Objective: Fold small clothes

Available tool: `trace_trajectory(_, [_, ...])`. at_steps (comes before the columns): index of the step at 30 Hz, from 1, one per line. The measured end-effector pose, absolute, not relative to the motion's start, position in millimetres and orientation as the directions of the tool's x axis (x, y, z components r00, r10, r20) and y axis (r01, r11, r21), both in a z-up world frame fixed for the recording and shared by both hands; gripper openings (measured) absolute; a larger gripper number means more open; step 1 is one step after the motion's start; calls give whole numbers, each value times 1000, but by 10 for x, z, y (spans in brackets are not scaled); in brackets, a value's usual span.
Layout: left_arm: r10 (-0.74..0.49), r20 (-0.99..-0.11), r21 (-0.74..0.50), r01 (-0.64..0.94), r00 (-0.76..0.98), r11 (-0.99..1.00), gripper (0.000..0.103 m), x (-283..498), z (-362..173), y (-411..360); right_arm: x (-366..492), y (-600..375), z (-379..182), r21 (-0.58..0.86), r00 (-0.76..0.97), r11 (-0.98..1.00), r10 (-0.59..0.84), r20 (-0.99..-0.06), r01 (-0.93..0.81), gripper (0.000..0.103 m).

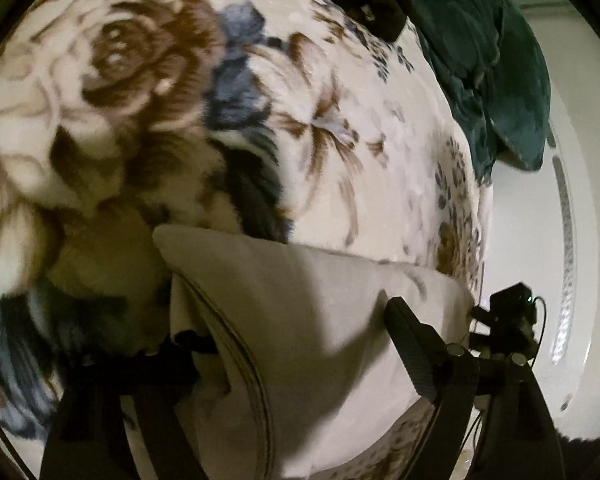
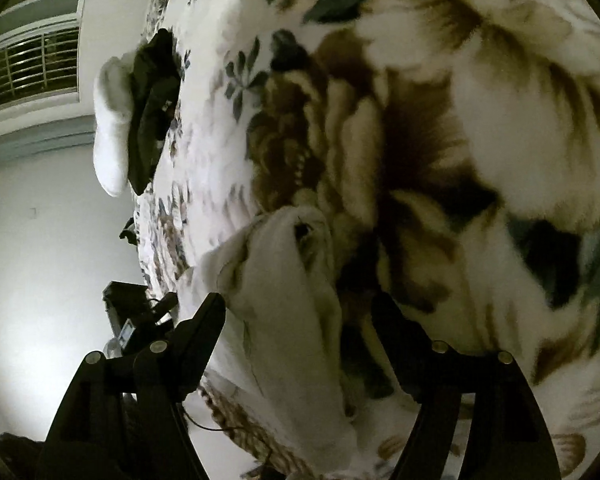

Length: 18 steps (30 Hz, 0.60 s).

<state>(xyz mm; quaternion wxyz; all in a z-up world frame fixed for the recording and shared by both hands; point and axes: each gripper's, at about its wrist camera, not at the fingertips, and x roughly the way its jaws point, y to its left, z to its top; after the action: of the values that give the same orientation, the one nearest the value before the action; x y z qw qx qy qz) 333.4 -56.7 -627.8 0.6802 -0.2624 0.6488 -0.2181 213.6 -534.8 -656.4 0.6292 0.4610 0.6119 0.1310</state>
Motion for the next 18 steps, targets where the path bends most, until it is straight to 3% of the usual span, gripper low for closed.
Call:
trace_trajectory(4, [-655, -753, -658, -64, 72, 750, 83, 3306, -6298, -492, 2110, -5375, -6576, 766, 234, 512, 750, -619, 387, 79])
trace_trajectory(10, [-680, -723, -690, -72, 123, 720, 86, 3333, -6304, -543, 2299, -5197, -6726, 793, 207, 508, 782, -588, 336, 92])
trace_trajectory(11, [-675, -726, -686, -63, 134, 725, 73, 3327, -6286, -565, 2331, -5157, -6699, 798, 210, 511, 783, -585, 318, 92])
trace_trajectory(12, [-656, -742, -667, -55, 143, 743, 61, 3315, -6269, -575, 2353, -5117, -6668, 802, 212, 516, 784, -583, 301, 88])
trace_trajectory(13, [-650, -746, -662, -57, 146, 747, 38, 3305, -6269, -561, 2374, -5055, -6637, 806, 211, 522, 785, -582, 279, 68])
trace_trajectory(15, [-657, -738, -673, -90, 155, 734, 33, 3285, -6272, -502, 2386, -4957, -6632, 796, 184, 544, 782, -596, 265, 29])
trace_trajectory(18, [-663, -729, -683, -119, 168, 721, 28, 3257, -6185, -442, 2368, -4903, -6564, 786, 210, 551, 764, -611, 281, 25])
